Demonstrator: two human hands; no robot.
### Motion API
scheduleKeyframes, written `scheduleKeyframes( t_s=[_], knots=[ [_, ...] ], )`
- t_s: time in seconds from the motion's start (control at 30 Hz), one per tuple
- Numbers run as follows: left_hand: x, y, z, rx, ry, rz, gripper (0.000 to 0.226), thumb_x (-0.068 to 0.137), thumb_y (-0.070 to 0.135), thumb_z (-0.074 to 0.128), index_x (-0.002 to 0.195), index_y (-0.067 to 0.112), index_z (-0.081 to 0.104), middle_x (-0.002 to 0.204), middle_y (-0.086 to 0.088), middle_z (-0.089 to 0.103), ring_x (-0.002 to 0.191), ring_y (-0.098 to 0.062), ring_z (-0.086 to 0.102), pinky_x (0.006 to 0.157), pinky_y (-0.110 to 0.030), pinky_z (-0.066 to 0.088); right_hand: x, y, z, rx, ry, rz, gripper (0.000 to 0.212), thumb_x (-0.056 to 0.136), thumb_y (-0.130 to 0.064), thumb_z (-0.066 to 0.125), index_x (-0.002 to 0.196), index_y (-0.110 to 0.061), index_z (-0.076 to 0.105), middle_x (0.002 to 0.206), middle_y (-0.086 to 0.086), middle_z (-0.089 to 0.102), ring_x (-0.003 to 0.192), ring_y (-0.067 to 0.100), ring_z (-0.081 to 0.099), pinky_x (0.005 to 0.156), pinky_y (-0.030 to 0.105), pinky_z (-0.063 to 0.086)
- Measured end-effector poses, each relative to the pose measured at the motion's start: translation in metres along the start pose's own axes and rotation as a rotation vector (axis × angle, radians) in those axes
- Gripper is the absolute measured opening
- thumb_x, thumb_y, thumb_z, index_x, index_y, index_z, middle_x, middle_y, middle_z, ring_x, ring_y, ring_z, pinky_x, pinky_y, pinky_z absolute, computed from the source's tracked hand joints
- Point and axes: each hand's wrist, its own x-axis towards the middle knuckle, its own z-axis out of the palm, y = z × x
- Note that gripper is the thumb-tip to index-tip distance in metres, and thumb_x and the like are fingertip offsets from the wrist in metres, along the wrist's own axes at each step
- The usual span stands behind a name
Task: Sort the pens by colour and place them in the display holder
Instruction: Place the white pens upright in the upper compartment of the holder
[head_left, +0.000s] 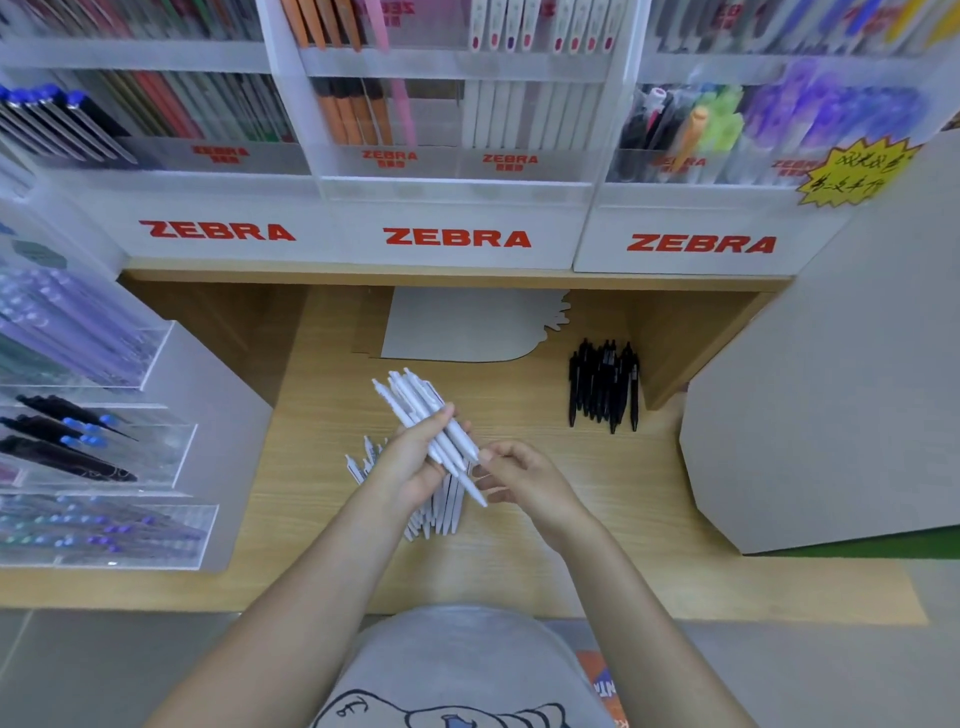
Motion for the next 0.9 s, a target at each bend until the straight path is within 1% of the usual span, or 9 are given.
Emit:
scheduleKeyframes(
  t_s=[0.1, 0.17, 0.33, 0.47, 0.57, 0.67, 0.73, 0.83, 0.9],
  knots=[
    [0.002, -0.004, 0.000, -0.064, 0.010, 0.039, 0.005, 0.092, 0.011, 0.064, 0.094, 0.006, 0.065, 0.083, -0.006, 0.070, 0.078, -0.018, 0.072, 0.080, -0.040, 0.059, -0.001, 0.007, 0.004, 0.044, -0.033, -0.019, 0.027, 0.089, -0.011, 0.071, 0.113, -0.003, 0.062, 0.093, 0.014, 0.070, 0.077, 0.017, 0.070, 0.071, 0.028, 0.055],
    [0.000, -0.007, -0.001, -0.087, 0.019, 0.041, 0.007, 0.094, 0.012, 0.063, 0.091, 0.006, 0.065, 0.083, -0.006, 0.070, 0.079, -0.018, 0.072, 0.083, -0.040, 0.058, 0.001, 0.010, 0.005, 0.080, -0.006, -0.017, 0.027, 0.087, -0.004, 0.070, 0.112, 0.002, 0.061, 0.089, 0.016, 0.068, 0.071, 0.017, 0.069, 0.070, 0.029, 0.055],
    [0.000, -0.003, -0.019, -0.097, 0.080, 0.090, 0.011, 0.098, 0.015, 0.059, 0.090, 0.009, 0.062, 0.083, -0.004, 0.067, 0.085, -0.018, 0.069, 0.089, -0.037, 0.055, 0.004, 0.026, 0.003, 0.080, 0.010, 0.031, 0.018, 0.087, -0.004, 0.067, 0.104, -0.011, 0.070, 0.082, 0.003, 0.066, 0.070, 0.014, 0.061, 0.071, 0.027, 0.050],
    [-0.001, 0.005, -0.034, -0.094, 0.159, 0.092, 0.018, 0.100, 0.015, 0.055, 0.086, 0.007, 0.062, 0.076, -0.003, 0.069, 0.085, -0.019, 0.067, 0.088, -0.036, 0.054, -0.003, 0.037, -0.006, 0.243, 0.151, 0.090, 0.022, 0.087, 0.002, 0.055, 0.098, -0.009, 0.070, 0.077, 0.004, 0.056, 0.068, 0.015, 0.052, 0.064, 0.026, 0.046],
    [-0.004, 0.006, -0.042, -0.020, 0.206, 0.040, 0.019, 0.099, 0.013, 0.057, 0.082, 0.007, 0.061, 0.074, -0.004, 0.062, 0.074, -0.017, 0.062, 0.076, -0.032, 0.055, -0.010, 0.042, -0.013, 0.390, 0.309, 0.089, 0.019, 0.087, 0.007, 0.050, 0.093, -0.005, 0.064, 0.077, 0.007, 0.053, 0.067, 0.018, 0.051, 0.066, 0.028, 0.045],
    [-0.014, 0.000, -0.048, 0.178, 0.156, 0.008, 0.013, 0.095, 0.010, 0.063, 0.083, 0.009, 0.060, 0.064, -0.003, 0.053, 0.054, -0.014, 0.054, 0.057, -0.028, 0.053, -0.017, 0.041, -0.009, 0.479, 0.320, 0.038, 0.019, 0.089, 0.009, 0.052, 0.097, -0.006, 0.061, 0.082, 0.011, 0.057, 0.072, 0.021, 0.060, 0.080, 0.033, 0.051],
    [-0.027, -0.005, -0.050, 0.340, 0.112, 0.019, 0.009, 0.093, 0.009, 0.066, 0.086, 0.008, 0.061, 0.064, -0.005, 0.055, 0.051, -0.017, 0.055, 0.054, -0.029, 0.052, -0.023, 0.036, 0.004, 0.470, 0.259, -0.008, 0.024, 0.088, 0.010, 0.055, 0.107, -0.005, 0.060, 0.093, 0.011, 0.061, 0.081, 0.025, 0.069, 0.091, 0.037, 0.053],
    [-0.049, -0.005, -0.053, 0.455, 0.019, 0.050, 0.008, 0.094, 0.008, 0.065, 0.099, 0.002, 0.063, 0.077, -0.011, 0.067, 0.061, -0.021, 0.066, 0.058, -0.030, 0.056, -0.036, 0.022, 0.036, 0.382, 0.179, -0.095, 0.032, 0.087, 0.008, 0.061, 0.115, -0.005, 0.057, 0.106, 0.008, 0.064, 0.091, 0.024, 0.073, 0.091, 0.037, 0.055],
    [-0.062, 0.004, -0.062, 0.452, -0.052, 0.081, 0.013, 0.095, 0.007, 0.062, 0.107, 0.001, 0.065, 0.091, -0.012, 0.074, 0.074, -0.022, 0.073, 0.060, -0.030, 0.058, -0.046, 0.014, 0.062, 0.301, 0.170, -0.141, 0.030, 0.086, 0.004, 0.066, 0.113, -0.007, 0.059, 0.100, 0.002, 0.067, 0.087, 0.019, 0.072, 0.086, 0.034, 0.053]
  ],
)
